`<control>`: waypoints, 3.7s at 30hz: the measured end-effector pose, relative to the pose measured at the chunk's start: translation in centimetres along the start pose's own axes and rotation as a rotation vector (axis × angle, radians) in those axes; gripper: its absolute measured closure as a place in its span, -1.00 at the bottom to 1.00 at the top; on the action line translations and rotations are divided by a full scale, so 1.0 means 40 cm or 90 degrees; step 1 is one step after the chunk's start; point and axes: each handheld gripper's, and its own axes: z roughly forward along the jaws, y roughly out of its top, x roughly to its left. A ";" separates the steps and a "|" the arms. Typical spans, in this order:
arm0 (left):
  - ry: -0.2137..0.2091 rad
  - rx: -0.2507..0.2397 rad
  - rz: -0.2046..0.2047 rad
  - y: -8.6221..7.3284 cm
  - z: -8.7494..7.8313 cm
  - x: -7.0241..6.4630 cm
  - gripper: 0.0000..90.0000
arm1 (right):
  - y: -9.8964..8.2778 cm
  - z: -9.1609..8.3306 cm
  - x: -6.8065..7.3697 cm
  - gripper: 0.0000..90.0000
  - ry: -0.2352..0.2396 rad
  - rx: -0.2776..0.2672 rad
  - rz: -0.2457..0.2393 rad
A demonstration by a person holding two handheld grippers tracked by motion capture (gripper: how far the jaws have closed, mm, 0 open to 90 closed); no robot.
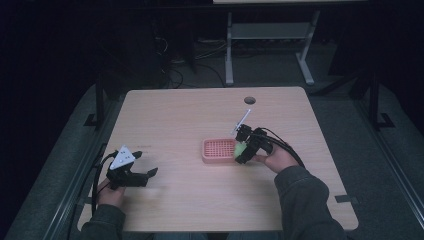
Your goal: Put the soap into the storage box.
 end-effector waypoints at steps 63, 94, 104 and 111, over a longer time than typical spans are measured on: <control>-0.005 -0.005 0.001 0.002 0.000 0.001 -0.68 | 0.177 0.102 -0.004 -0.43 -0.001 0.014 -0.027; -0.003 -0.009 -0.001 0.002 -0.001 0.002 -0.68 | 0.184 0.126 0.006 -0.43 -0.014 0.028 -0.031; -0.002 -0.010 -0.002 0.002 -0.001 0.002 -0.68 | 0.184 0.129 0.005 -0.43 -0.019 0.031 -0.033; -0.003 -0.011 -0.002 0.003 -0.001 0.002 -0.68 | 0.184 0.129 0.004 -0.44 -0.018 0.033 -0.030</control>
